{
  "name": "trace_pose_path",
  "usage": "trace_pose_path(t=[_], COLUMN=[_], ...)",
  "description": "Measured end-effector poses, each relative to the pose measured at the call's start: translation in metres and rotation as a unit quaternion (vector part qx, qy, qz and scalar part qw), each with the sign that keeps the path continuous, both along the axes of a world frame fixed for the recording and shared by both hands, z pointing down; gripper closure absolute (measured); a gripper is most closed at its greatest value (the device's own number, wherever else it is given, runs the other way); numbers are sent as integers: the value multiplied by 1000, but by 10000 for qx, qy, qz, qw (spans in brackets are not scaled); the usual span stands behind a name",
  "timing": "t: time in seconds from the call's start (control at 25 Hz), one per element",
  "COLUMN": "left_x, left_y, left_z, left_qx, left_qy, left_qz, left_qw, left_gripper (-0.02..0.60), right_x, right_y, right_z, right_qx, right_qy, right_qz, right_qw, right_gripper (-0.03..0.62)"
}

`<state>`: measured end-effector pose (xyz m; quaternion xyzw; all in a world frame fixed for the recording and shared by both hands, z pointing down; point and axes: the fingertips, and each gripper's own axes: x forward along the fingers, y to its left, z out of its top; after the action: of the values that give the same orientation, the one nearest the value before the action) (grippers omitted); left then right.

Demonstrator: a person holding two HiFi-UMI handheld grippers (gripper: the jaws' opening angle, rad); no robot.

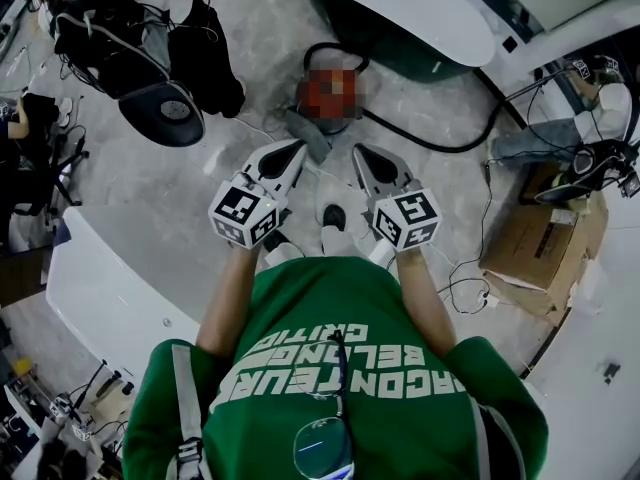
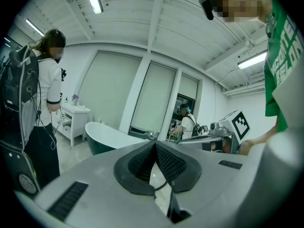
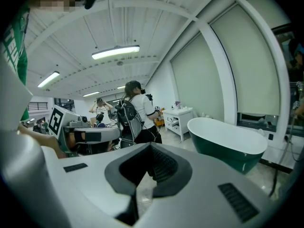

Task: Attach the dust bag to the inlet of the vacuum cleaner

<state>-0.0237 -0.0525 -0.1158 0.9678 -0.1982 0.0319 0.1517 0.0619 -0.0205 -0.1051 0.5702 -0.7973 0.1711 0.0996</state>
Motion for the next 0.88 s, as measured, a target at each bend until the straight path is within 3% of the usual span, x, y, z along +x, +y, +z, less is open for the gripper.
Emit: trace_pose_path(t=[0.88], left_x=[19], left_y=[18], left_z=[3], left_qx=[22], left_qy=[-128], left_qz=[473], left_qw=[9988], left_gripper=[578], right_x=[7], right_y=[16], right_z=[8], right_qx=[11], right_qy=[-98], right_qz=[-33], right_qw=[9999], right_gripper=[586])
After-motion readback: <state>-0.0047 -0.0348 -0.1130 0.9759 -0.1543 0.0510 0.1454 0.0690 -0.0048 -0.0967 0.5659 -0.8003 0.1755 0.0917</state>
